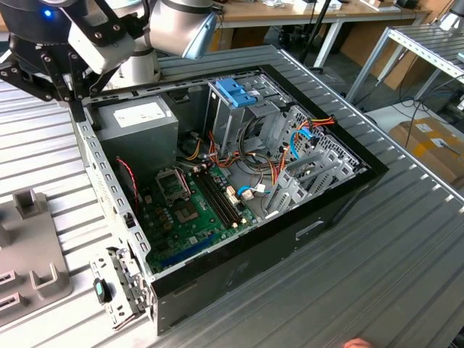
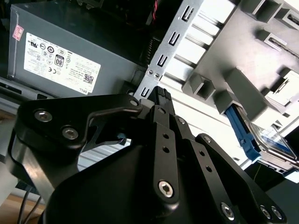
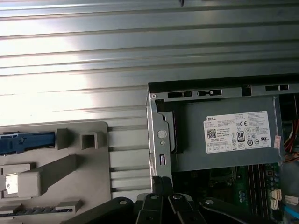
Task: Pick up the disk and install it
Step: 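Reach for the disk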
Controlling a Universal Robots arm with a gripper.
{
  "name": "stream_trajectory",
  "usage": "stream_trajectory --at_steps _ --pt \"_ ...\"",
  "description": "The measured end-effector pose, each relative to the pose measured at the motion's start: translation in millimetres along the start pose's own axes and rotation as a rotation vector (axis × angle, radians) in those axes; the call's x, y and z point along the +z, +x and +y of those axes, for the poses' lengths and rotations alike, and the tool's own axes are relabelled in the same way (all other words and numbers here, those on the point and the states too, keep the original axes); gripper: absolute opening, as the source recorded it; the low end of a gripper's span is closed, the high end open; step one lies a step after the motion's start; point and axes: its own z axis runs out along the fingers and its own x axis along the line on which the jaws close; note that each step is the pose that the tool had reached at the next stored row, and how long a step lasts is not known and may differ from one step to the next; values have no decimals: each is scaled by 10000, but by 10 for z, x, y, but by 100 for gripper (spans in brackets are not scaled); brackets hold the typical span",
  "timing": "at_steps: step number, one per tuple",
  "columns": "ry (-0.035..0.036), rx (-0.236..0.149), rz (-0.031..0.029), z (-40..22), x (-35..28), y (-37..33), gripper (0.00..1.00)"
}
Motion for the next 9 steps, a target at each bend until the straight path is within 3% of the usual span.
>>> stream_trajectory --at_steps 7,9 --pt "0 1 0 -9 5 112 11" --pt "0 0 0 -14 7 176 11"
